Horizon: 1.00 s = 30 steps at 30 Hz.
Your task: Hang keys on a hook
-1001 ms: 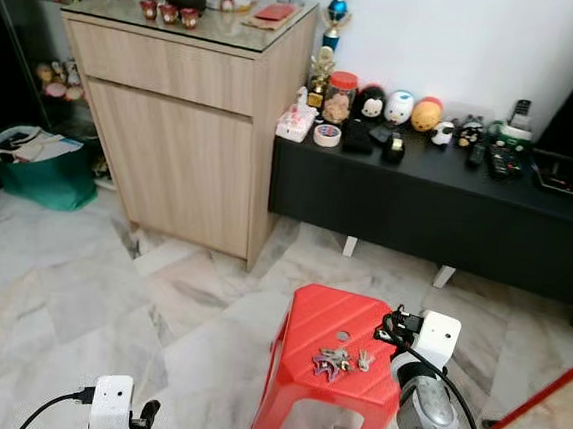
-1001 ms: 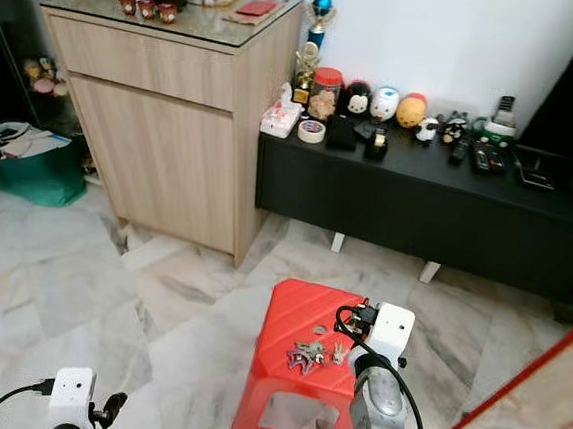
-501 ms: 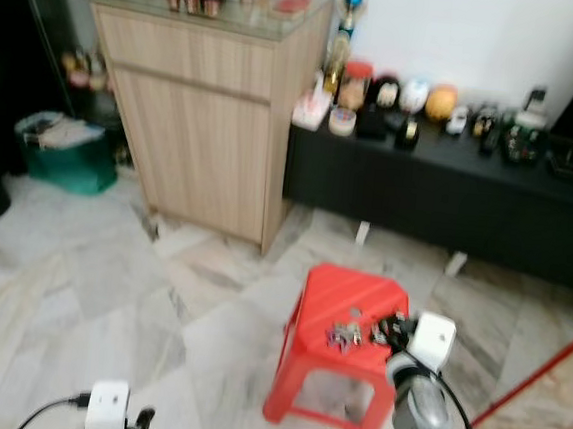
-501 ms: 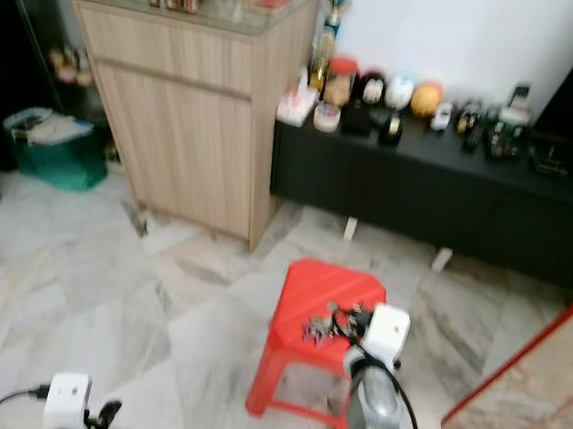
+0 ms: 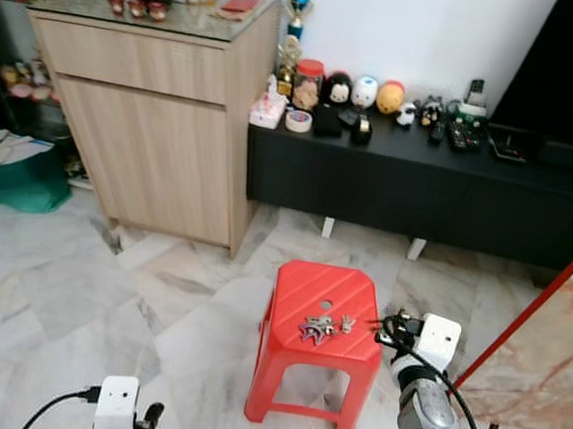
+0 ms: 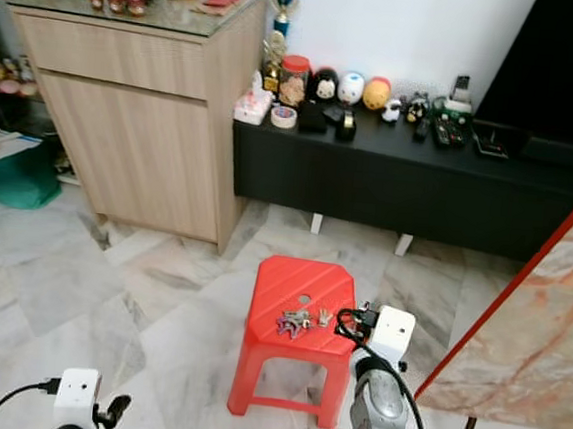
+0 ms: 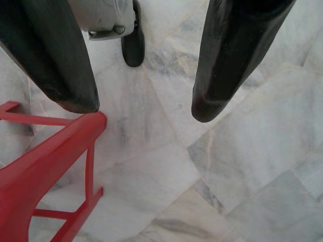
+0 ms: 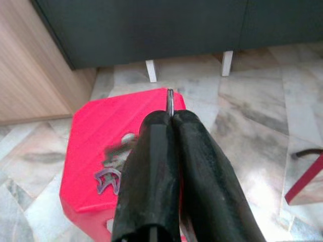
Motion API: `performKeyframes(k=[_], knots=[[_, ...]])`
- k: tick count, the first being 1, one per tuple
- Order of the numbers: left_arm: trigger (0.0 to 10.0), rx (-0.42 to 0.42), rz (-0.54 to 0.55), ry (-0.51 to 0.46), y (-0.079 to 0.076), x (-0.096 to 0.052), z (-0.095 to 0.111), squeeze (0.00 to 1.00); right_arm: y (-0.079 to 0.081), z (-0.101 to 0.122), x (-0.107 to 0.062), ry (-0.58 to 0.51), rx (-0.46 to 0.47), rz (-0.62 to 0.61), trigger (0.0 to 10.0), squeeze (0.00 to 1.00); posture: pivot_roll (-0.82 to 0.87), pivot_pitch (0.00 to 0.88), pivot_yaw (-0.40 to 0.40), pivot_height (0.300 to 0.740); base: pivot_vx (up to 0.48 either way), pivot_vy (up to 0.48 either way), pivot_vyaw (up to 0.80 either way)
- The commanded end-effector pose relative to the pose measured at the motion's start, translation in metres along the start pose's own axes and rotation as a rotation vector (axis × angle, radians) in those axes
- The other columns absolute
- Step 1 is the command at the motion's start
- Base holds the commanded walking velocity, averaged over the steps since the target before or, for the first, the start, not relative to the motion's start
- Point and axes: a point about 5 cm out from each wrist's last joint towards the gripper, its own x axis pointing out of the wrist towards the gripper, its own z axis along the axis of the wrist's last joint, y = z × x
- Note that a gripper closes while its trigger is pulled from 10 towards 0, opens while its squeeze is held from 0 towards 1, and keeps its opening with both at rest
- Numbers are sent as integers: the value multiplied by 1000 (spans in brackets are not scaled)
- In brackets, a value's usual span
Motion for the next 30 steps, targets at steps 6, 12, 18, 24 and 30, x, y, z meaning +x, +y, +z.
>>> performKeyframes(k=[6,12,18,24,30], knots=[[10000,6,-14,29,-4,0,-4,0,2,4,3,-13,3,0,10000,0,100,0,-48,740,0,-456,0],[10000,9,-19,27,-5,1,-2,0,3,4,3,-14,5,1,10000,0,103,0,-49,740,0,-459,0],[10000,7,-8,24,-4,1,-1,0,4,4,4,-12,5,1,10000,0,107,0,-56,740,0,-469,0],[10000,1,-3,22,-3,1,-1,0,3,5,4,-14,3,-4,10000,0,108,0,-59,740,0,-472,0],[10000,-5,-4,24,-4,1,-2,0,2,5,4,-15,2,-8,10000,0,106,0,-60,740,0,-472,0]])
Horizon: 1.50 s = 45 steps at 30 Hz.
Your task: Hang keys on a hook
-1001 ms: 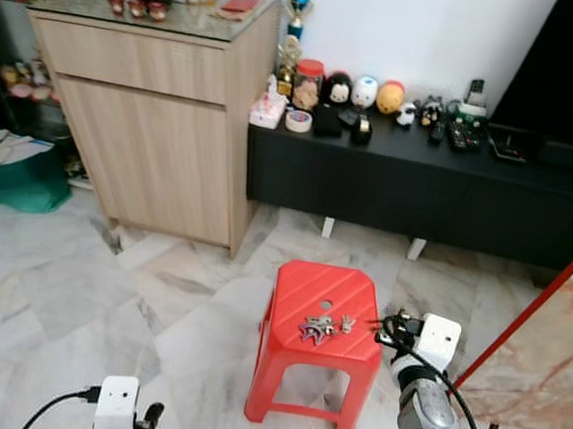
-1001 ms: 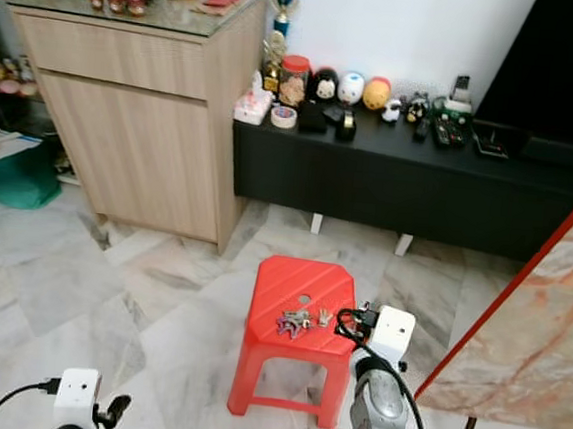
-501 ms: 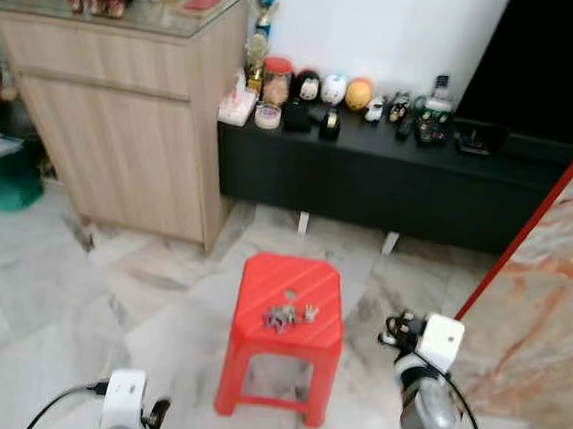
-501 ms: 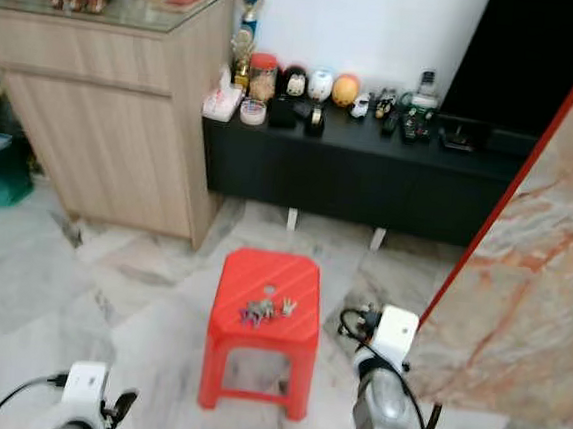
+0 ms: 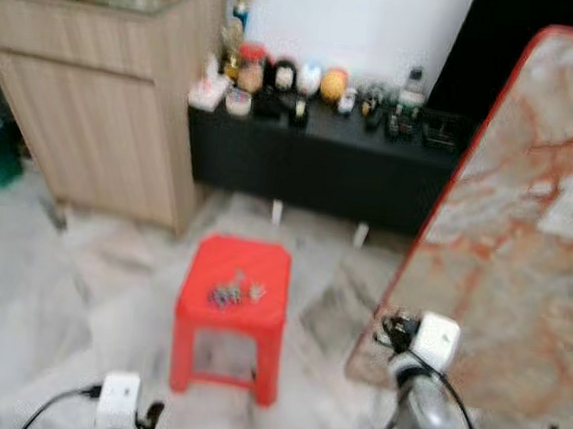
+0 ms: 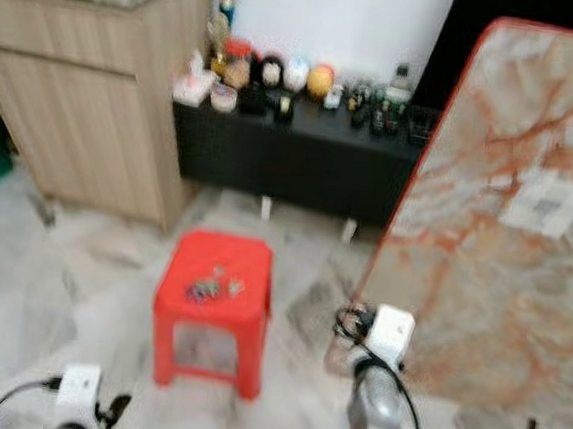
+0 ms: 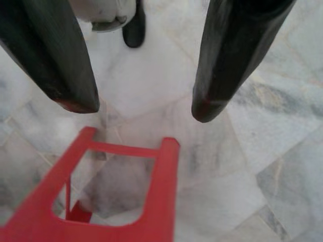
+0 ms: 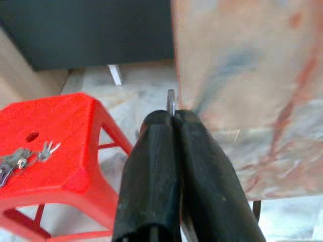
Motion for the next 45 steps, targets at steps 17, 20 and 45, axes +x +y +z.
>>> performKeyframes(k=[17,20,45], knots=[[10000,-14,0,10,-5,1,-1,0,-18,22,4,-102,-22,-100,10000,0,97,0,-59,740,0,-79,0],[10000,-15,-1,14,-6,0,-2,0,-23,34,5,-161,-40,-158,10000,0,97,0,-59,740,0,0,0],[10000,-13,-11,0,-10,2,2,0,-24,118,18,-505,-314,-334,10000,0,97,0,-57,740,0,0,0]])
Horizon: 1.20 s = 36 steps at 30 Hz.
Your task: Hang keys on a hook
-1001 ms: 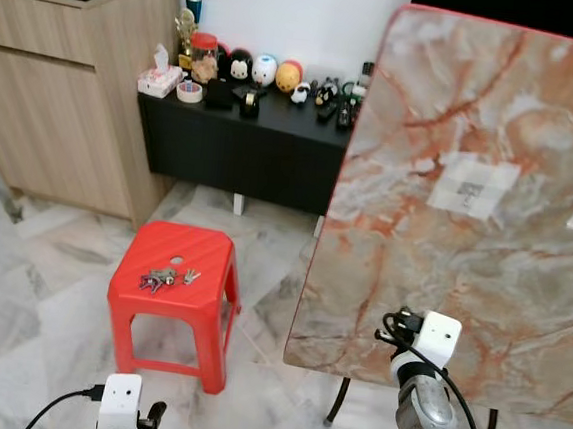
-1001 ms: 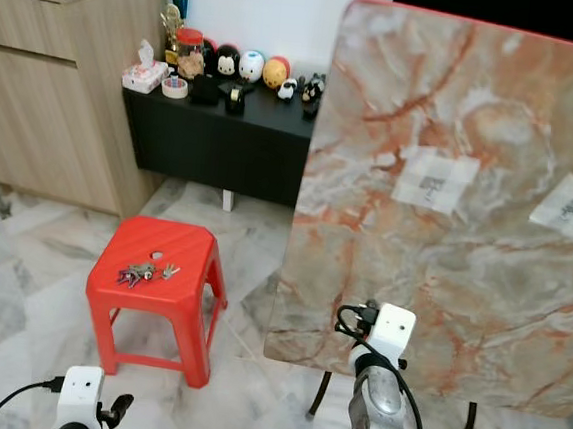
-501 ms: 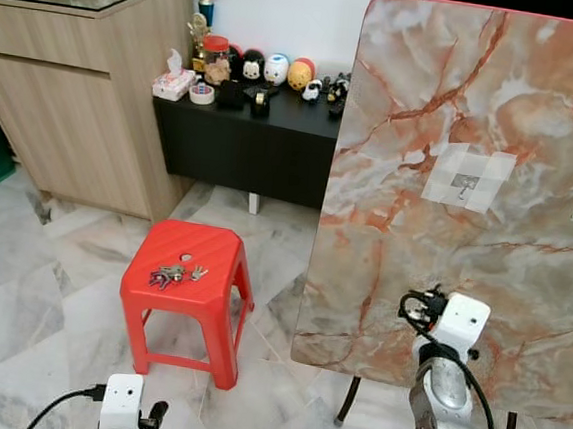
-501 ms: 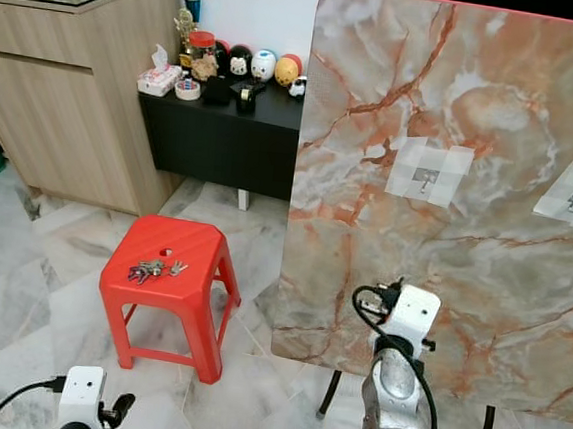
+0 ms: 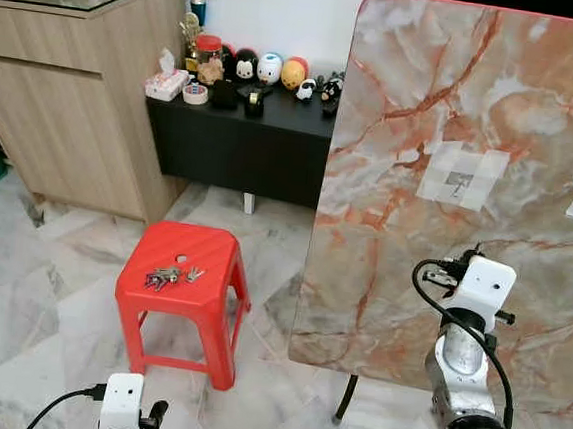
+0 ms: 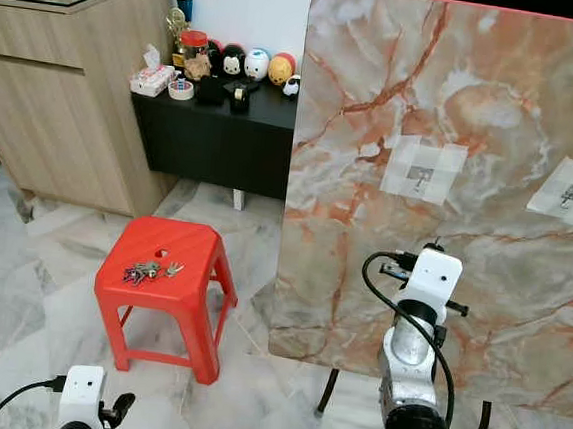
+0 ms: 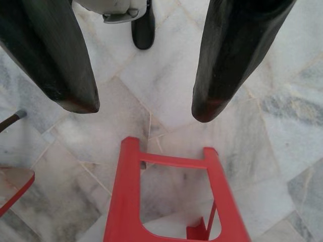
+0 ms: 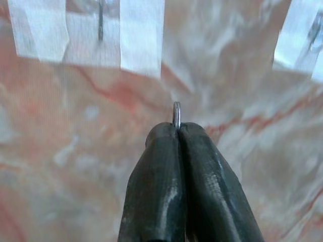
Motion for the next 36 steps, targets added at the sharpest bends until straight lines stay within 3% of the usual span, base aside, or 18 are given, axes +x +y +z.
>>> performKeyframes(k=[1,14,28,36], knots=[[10000,1,-7,1,-3,1,2,0,2,14,9,-72,-31,2,10000,0,97,0,-57,740,0,0,0],[10000,2,-9,4,-4,2,3,0,22,33,21,-129,-105,76,10000,0,86,0,-52,740,0,0,0],[10000,-2,-6,3,-3,2,3,0,26,40,33,-149,-333,34,10000,0,88,0,-52,740,0,0,0],[10000,-6,-4,4,-3,2,3,0,31,42,36,-146,-392,50,10000,0,89,0,-53,740,0,0,0]])
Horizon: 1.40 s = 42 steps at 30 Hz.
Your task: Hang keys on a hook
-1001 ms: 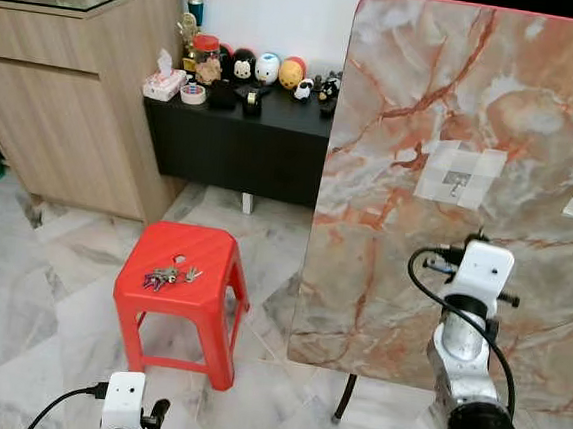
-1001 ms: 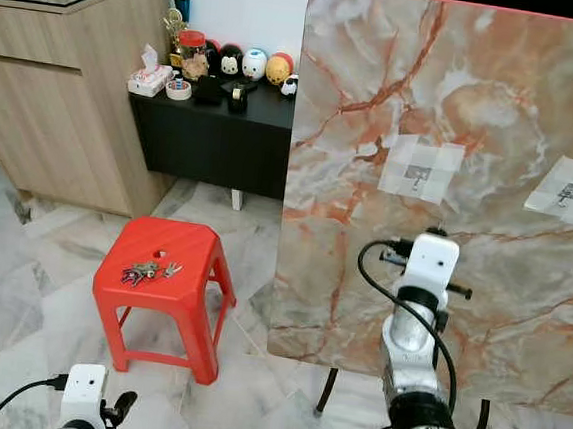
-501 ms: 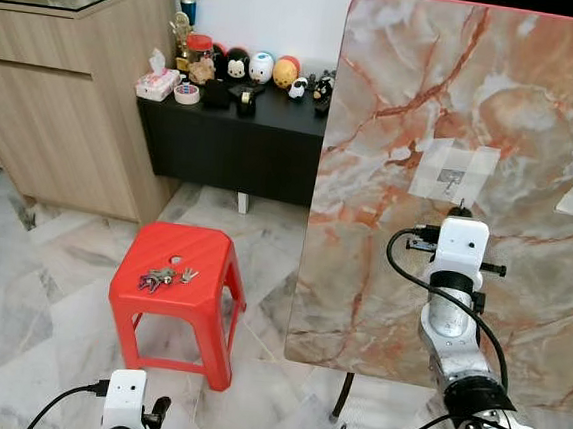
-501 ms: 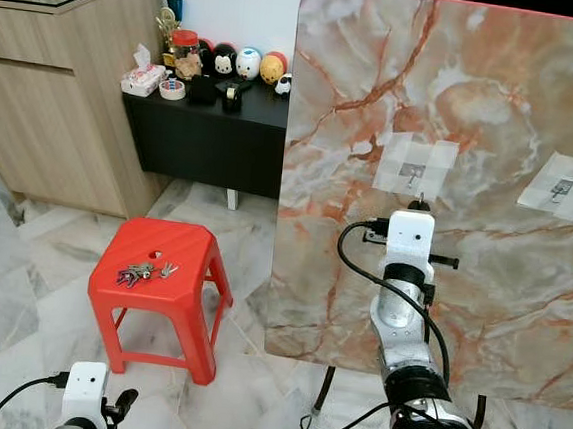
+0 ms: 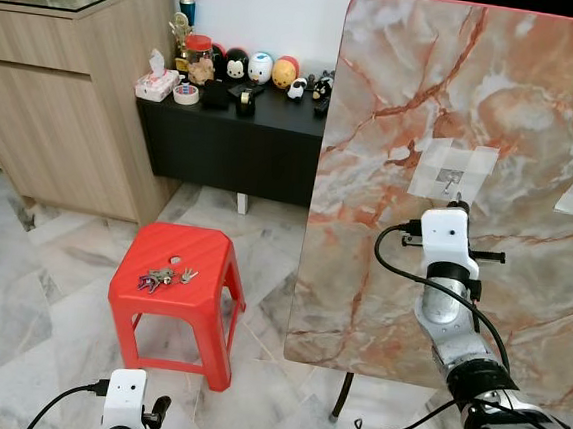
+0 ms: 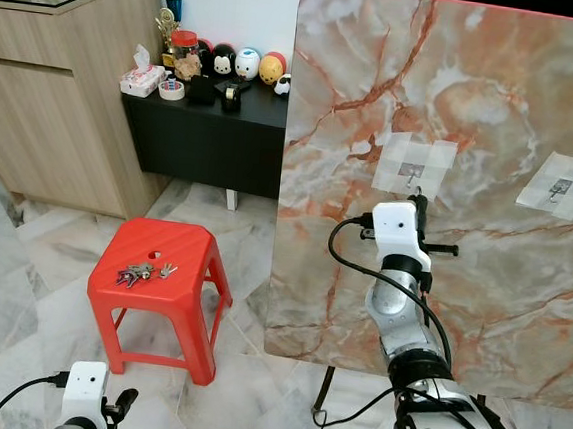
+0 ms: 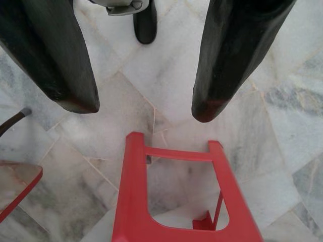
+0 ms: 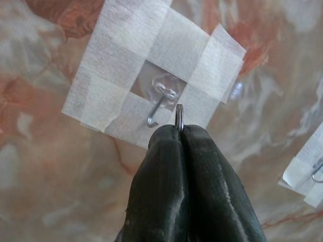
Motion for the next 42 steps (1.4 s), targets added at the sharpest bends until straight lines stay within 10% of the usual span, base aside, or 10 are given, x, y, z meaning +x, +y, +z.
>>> performKeyframes(k=[1,12,17,23,42], knots=[[10000,-6,-1,16,-2,0,-2,0,-3,3,4,-9,-21,-8,10000,0,89,0,-53,740,0,0,0],[10000,-9,6,16,0,-1,-4,0,0,-12,-26,-34,209,2,10000,0,98,0,-62,740,0,0,0],[10000,-6,9,24,1,-3,-6,0,10,-67,-73,251,356,94,10000,0,85,0,-56,740,0,0,0],[10000,-9,10,20,2,-2,-6,0,5,-108,-104,470,383,113,10000,0,89,0,-52,740,0,0,0],[10000,2,-8,75,1,-8,-19,0,12,-136,-152,626,469,214,10000,0,78,0,-36,740,0,0,0]])
